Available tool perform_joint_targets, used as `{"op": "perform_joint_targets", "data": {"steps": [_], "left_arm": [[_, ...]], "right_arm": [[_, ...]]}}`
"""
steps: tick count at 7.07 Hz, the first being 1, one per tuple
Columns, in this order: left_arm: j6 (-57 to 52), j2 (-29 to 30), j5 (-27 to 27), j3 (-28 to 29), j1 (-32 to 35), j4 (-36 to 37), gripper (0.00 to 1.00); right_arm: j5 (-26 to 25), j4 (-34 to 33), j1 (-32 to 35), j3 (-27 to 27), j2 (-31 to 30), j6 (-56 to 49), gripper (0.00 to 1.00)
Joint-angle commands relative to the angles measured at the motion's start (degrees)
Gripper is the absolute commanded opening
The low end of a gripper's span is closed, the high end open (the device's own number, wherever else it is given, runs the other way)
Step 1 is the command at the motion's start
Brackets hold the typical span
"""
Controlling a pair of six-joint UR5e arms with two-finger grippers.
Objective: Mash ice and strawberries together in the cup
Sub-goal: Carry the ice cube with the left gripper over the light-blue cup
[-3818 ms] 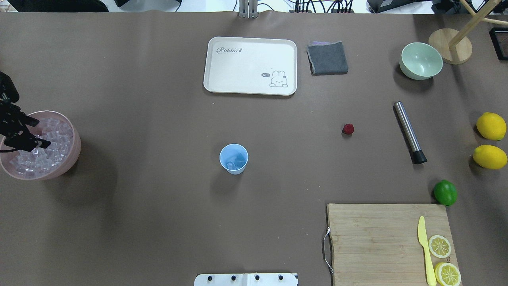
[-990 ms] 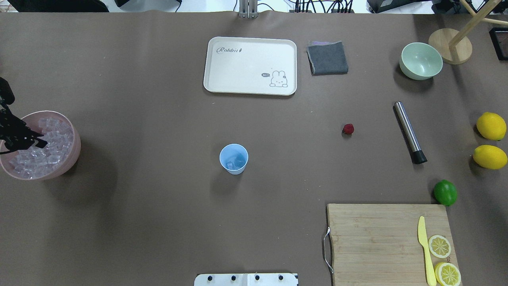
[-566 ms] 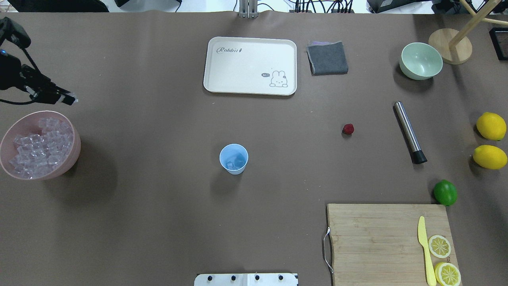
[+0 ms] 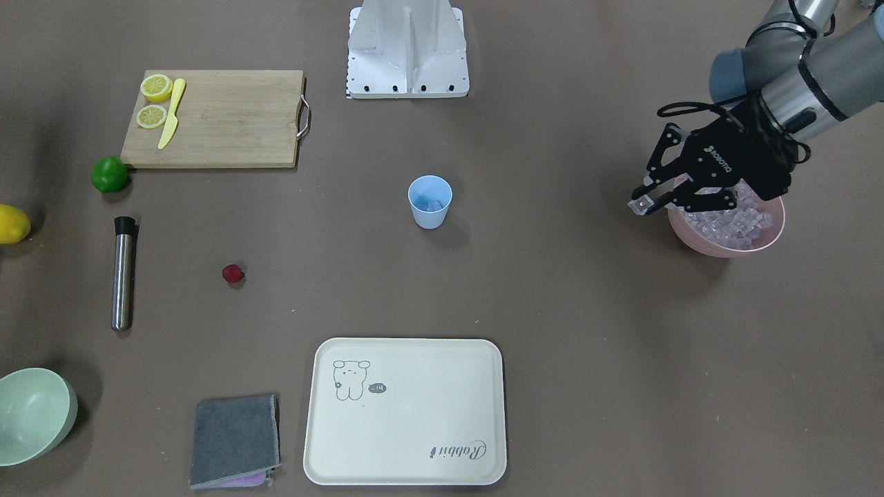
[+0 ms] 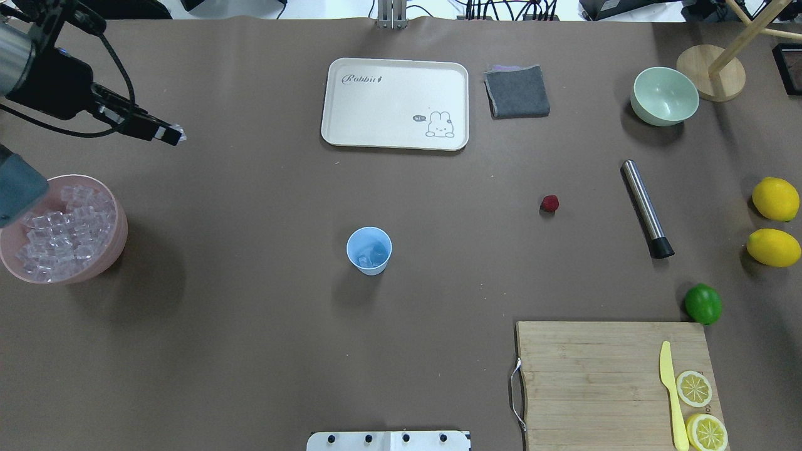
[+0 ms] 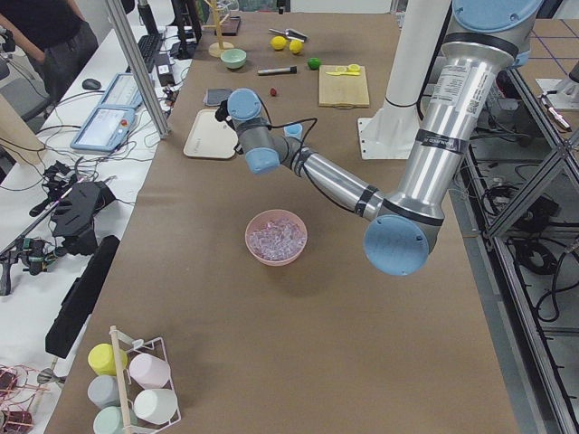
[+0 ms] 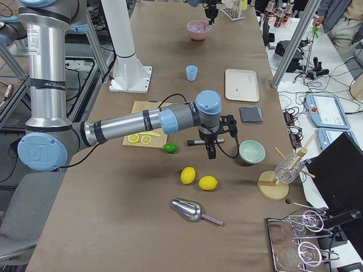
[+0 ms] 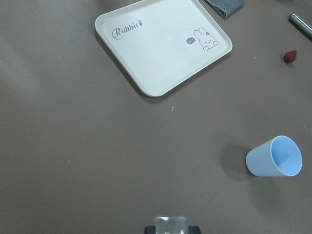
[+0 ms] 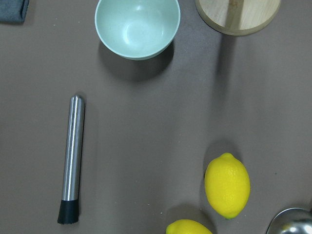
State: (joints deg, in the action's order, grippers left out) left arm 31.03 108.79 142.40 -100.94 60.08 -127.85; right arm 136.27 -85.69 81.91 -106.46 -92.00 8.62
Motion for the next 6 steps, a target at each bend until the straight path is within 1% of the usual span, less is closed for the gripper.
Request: {"op": "perform_joint_targets", "data": {"steps": [1,3,5,6], "left_arm": [[7.6,4.3,-10.0,-1.0,-8.4,0.0,0.00],[12.7,6.6,-21.9,-1.4,-17.8,-0.6,0.00],[15.6,8.7,-29.8,-1.1,-24.9,-0.6,0.00],[15.8,8.7,-33.3,-1.1,-27.4,-0.8,0.00]], "right_arm": [[0.0,0.0,0.0,0.0,0.0,0.2,1.00],[0.0,0.0,0.0,0.0,0.1,0.3,1.00],[0.0,0.0,0.0,0.0,0.1,0.2,1.00],[0.0,0.0,0.0,0.0,0.1,0.2,1.00]]}}
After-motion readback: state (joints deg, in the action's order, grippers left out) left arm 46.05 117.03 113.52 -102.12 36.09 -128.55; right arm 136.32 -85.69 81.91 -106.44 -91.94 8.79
